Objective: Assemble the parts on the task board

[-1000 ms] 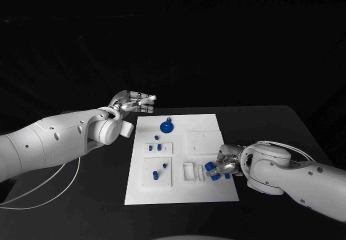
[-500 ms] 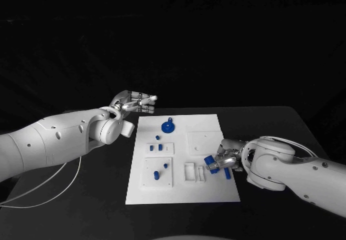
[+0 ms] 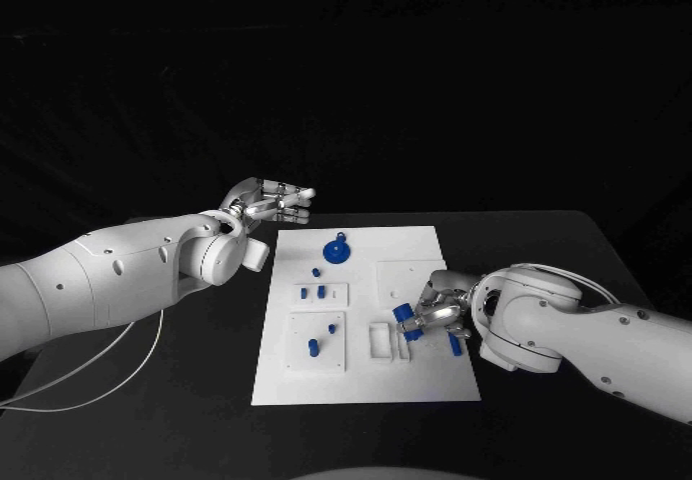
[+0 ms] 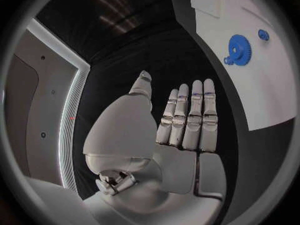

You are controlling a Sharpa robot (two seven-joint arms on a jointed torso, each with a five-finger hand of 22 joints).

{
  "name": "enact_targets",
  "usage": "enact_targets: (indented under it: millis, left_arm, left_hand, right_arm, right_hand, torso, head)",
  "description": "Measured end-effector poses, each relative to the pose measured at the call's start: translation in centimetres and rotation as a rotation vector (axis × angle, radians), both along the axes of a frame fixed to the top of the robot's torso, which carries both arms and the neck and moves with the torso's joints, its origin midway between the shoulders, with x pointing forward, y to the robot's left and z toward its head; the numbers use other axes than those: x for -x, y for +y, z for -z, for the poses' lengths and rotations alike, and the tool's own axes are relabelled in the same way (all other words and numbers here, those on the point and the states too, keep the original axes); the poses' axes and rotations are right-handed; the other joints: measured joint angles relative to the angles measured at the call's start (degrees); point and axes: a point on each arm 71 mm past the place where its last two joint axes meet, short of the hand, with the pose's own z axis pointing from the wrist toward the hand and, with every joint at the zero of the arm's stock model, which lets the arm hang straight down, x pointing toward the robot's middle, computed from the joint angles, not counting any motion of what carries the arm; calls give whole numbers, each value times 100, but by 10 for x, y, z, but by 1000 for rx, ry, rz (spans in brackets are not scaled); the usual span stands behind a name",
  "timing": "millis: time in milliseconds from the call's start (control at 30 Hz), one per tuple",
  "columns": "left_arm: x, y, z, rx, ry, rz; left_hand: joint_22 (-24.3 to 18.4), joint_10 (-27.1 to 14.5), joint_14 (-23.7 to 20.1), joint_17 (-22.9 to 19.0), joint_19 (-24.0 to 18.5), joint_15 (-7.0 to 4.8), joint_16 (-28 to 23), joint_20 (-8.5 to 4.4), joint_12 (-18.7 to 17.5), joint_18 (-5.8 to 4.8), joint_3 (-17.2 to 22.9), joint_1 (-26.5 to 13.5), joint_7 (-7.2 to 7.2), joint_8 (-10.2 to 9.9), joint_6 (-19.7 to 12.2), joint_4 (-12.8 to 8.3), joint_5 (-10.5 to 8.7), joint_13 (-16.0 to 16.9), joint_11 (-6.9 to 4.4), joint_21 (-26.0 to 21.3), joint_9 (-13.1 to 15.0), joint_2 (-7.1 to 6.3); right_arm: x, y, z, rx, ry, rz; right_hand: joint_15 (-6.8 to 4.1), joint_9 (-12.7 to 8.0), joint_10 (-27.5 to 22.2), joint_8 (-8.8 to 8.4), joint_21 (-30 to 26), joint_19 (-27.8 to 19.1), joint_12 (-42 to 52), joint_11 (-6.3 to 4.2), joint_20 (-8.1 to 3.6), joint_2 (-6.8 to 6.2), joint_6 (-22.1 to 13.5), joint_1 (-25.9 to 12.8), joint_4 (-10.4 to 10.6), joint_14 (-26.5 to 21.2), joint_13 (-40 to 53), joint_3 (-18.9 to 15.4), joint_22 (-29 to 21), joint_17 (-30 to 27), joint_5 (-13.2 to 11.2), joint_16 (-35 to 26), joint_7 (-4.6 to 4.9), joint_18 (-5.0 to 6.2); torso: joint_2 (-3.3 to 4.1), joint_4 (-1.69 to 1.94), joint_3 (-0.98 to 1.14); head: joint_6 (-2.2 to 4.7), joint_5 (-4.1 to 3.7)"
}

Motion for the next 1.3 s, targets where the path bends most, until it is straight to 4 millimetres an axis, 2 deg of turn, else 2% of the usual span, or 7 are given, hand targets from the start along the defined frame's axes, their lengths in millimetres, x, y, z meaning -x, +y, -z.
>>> enact_targets:
  millis: [267,667,800,933,1300]
  left_arm:
    - [0,-2,0,1,1,4]
    - [0,-2,0,0,2,5]
    - [0,-2,0,0,3,5]
    - [0,-2,0,0,4,6]
    - [0,-2,1,-1,6,5]
  left_hand:
    - [-6,0,0,0,0,0,0,0,0,0,0,0,0,0,0,0,0,0,0,0,0,0]
    - [-5,0,0,-1,0,0,0,0,0,0,0,0,0,0,0,0,0,0,0,0,0,0]
    - [-5,0,0,-1,0,0,0,0,0,0,0,0,0,0,0,0,0,0,0,-1,0,0]
    - [-13,0,0,-1,0,0,0,0,0,0,0,0,0,0,0,0,0,0,0,35,0,0]
    - [-13,0,0,-2,0,0,0,0,0,0,0,0,0,0,0,0,0,0,0,37,0,0]
  right_arm:
    - [5,13,15,-9,59,-15]
    - [4,26,20,-27,87,-21]
    - [3,28,20,-31,89,-18]
    - [3,29,20,-34,92,-17]
    - [2,30,21,-39,102,-15]
  right_hand:
    - [0,0,0,-2,0,0,0,0,0,24,-1,-16,-32,0,0,-32,6,4,70,0,2,0]
    - [0,0,0,-8,0,0,-45,0,0,57,-4,-50,-55,0,-40,-56,11,4,108,-1,5,-1]
    - [0,69,1,-9,0,0,-45,1,0,82,19,-74,-56,0,-58,-56,18,4,107,-1,-16,-1]
    - [1,72,3,1,0,0,-70,0,0,82,53,-74,-56,0,-78,-56,18,3,-26,-2,-10,-1]
    - [1,-48,22,1,-23,0,-94,-19,0,111,54,-102,-87,0,-108,-87,29,3,-142,-2,-10,-1]
  torso:
    - [0,5,-4]
    - [1,2,7]
    - [1,0,6]
    - [2,-2,6]
    - [2,-4,6]
  head:
    - [-26,13]
    - [-48,41]
    - [-54,49]
    - [-62,68]
    - [-79,88]
